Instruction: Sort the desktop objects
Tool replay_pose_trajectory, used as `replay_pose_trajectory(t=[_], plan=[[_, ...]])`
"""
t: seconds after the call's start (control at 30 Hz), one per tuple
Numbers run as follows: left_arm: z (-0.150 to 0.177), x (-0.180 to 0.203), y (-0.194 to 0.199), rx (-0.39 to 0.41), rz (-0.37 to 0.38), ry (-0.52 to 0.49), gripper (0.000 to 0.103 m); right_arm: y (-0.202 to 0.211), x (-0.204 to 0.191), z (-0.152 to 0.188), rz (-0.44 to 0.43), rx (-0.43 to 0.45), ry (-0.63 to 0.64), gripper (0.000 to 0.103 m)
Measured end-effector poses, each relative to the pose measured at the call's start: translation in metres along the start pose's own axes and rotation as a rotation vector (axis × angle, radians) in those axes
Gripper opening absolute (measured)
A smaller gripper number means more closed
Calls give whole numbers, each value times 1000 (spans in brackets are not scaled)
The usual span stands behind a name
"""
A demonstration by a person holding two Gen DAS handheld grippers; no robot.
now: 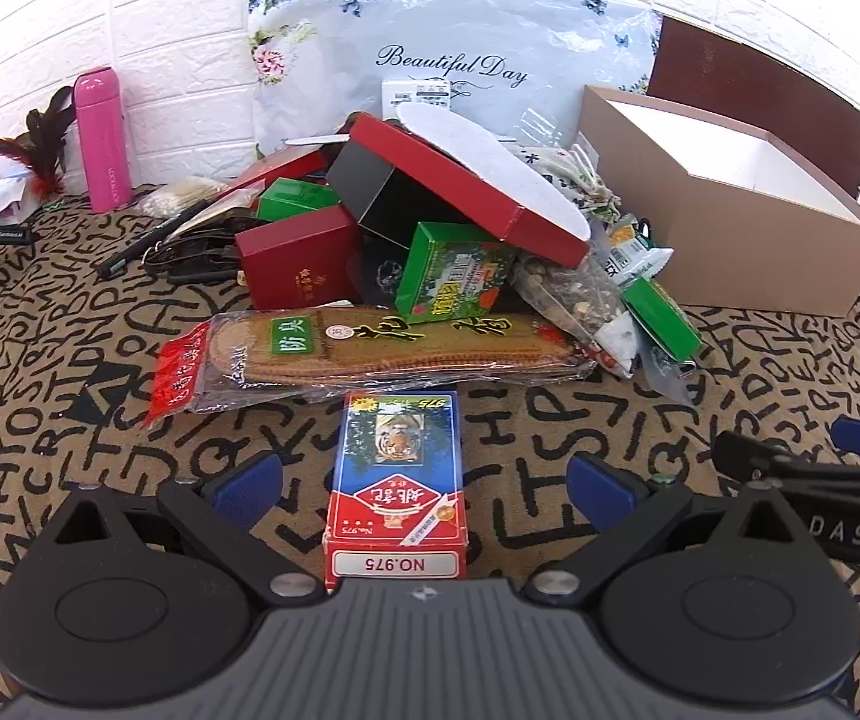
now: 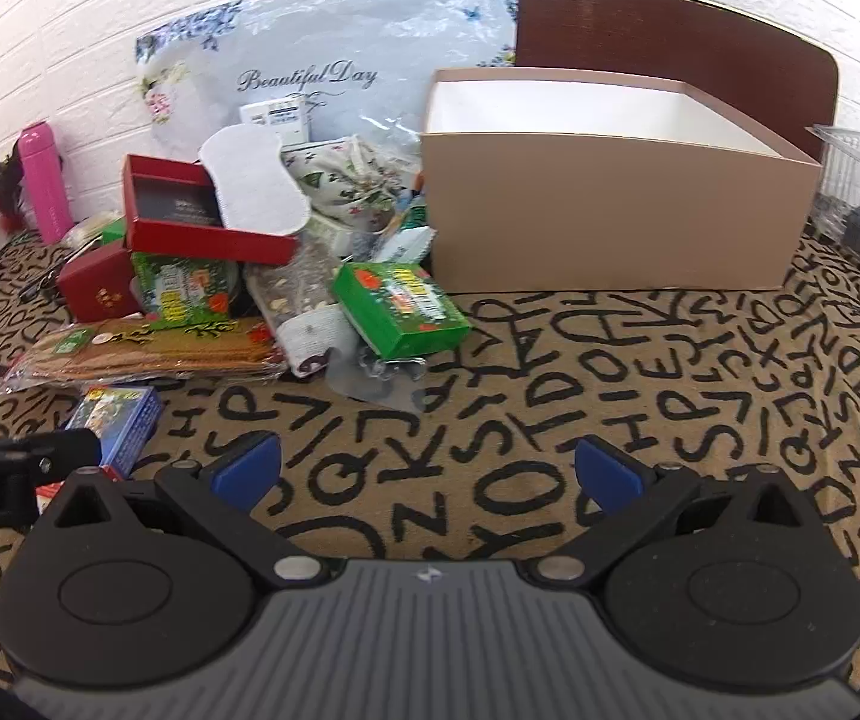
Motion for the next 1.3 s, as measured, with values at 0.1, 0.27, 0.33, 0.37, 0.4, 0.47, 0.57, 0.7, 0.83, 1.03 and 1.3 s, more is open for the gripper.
replay_pose_trajectory(t=[0.1,0.27,0.33,0.37,0.4,0.47,0.57,0.7,0.83,1.03,1.3], plan=[[0,-2,0,2,5,7,103,-1,-4,1,-7,-4,16,101],[1,-2,0,1,7,6,103,-1,-7,1,-4,-9,22,101],[1,-2,-1,1,5,5,103,-1,-7,1,-4,-9,23,101],[1,-2,-1,-1,4,6,103,-1,-7,1,-4,-9,23,101],[1,-2,-2,-2,4,7,103,-2,-7,0,-4,-11,24,101],[1,-4,-4,-5,3,9,103,-4,-8,0,-6,-15,26,101],[2,-12,-7,-7,5,10,103,-7,-10,0,-20,-12,38,101],[8,-27,-12,-21,26,35,102,-7,-18,1,-89,12,76,101],[12,-39,-21,-45,51,60,95,-14,-34,4,-176,-14,114,101],[9,-55,-29,-72,120,110,83,-15,-73,14,-376,-58,229,101],[14,-58,-47,-126,173,134,76,-21,-111,22,-526,-68,304,101]])
Point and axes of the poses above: each gripper's, at about its wrist camera, not at the fingertips, and y roughly against the way its jaws point, x to its right, z to its underside, the point moved 1 cm from there along -y, roughly the way its jaws point, and after that the axes turned 8 degrees about x, right-handed, at the moved point
